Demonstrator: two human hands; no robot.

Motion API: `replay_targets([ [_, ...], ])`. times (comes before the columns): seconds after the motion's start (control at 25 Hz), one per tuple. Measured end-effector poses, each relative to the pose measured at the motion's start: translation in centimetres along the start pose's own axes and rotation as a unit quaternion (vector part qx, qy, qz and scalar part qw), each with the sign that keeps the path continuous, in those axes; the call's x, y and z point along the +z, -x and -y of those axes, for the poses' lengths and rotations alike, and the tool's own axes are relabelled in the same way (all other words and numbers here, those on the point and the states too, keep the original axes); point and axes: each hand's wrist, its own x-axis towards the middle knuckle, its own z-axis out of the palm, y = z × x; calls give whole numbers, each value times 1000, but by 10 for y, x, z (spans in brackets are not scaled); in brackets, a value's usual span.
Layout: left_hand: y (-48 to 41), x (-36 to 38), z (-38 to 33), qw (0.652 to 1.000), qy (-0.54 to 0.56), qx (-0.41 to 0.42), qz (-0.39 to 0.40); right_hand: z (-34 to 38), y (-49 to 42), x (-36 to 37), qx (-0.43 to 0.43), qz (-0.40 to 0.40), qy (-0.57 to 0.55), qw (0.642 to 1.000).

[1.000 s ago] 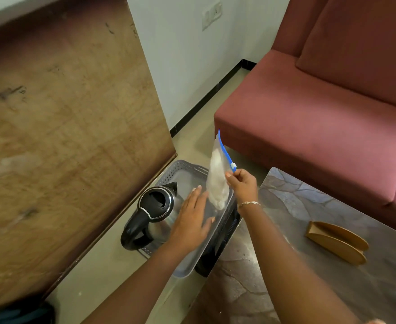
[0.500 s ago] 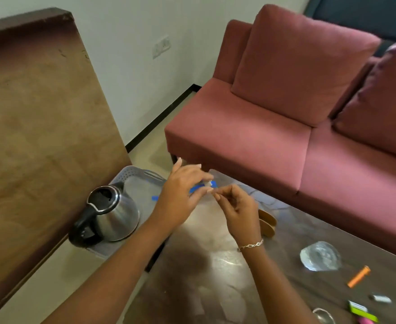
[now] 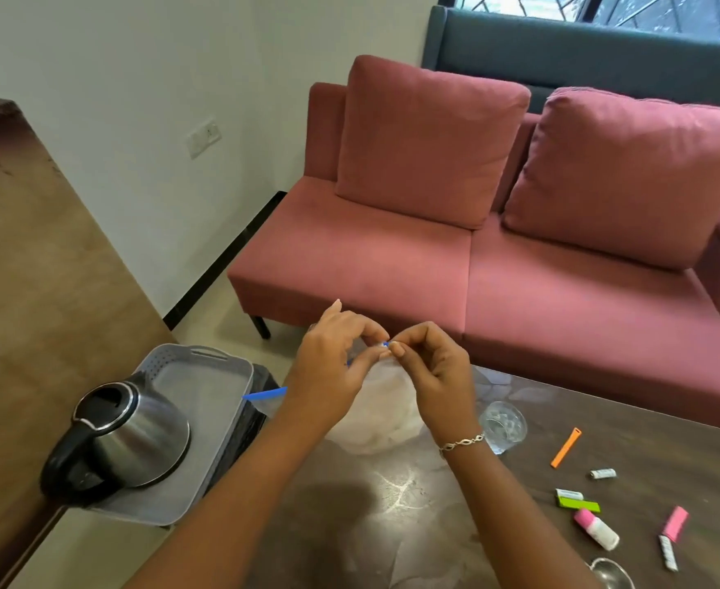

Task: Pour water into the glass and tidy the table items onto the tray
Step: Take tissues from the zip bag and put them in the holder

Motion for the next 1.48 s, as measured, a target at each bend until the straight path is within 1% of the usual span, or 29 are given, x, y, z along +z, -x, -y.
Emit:
replay_targets([
  [0.08, -2, 7, -12, 1000, 22, -7, 14, 2, 0, -8, -21, -17, 23, 999],
  [0.16, -6, 14, -22, 999, 38, -24, 7, 3, 0, -13, -38, -36, 45, 998],
  [0.32, -14, 23, -34, 998, 49, -34, -1, 4, -2, -25, -51, -77, 47, 995],
  [0.48, -13, 18, -22, 996, 37, -76, 3, -2, -17, -55, -32, -148, 3, 988],
  [0.56, -9, 10, -10, 995, 18, -98, 7, -6, -27, -75, -11, -201, -7, 980],
  [0.64, -5, 4, -3, 993, -1, -117, 8, -8, -32, -88, 2, -228, -9, 974],
  [0.72, -2, 2, -1, 992, -16, -119, 28, -7, -32, -90, -1, -220, -12, 975],
  [0.76, -2, 1, -1, 992, -20, -115, 51, -5, -31, -90, -4, -206, -17, 978],
  [0.88, -4, 2, -10, 985, 22, -113, 128, 1, -31, -92, -15, -143, -13, 989],
  [0.96, -9, 6, -19, 983, 57, -115, 132, 6, -31, -93, -22, -110, 2, 994],
  [1.08, -15, 10, -31, 974, 102, -141, 147, 10, -28, -89, -28, -88, 15, 996],
  [1.2, -16, 10, -35, 953, 159, -190, 176, 11, -24, -86, -30, -68, 10, 997],
  [1.32, -13, 11, -40, 933, 206, -216, 200, 12, -22, -85, -35, -64, 7, 997],
  [1.48, -10, 13, -42, 927, 211, -217, 220, 11, -19, -80, -46, -59, 29, 997],
])
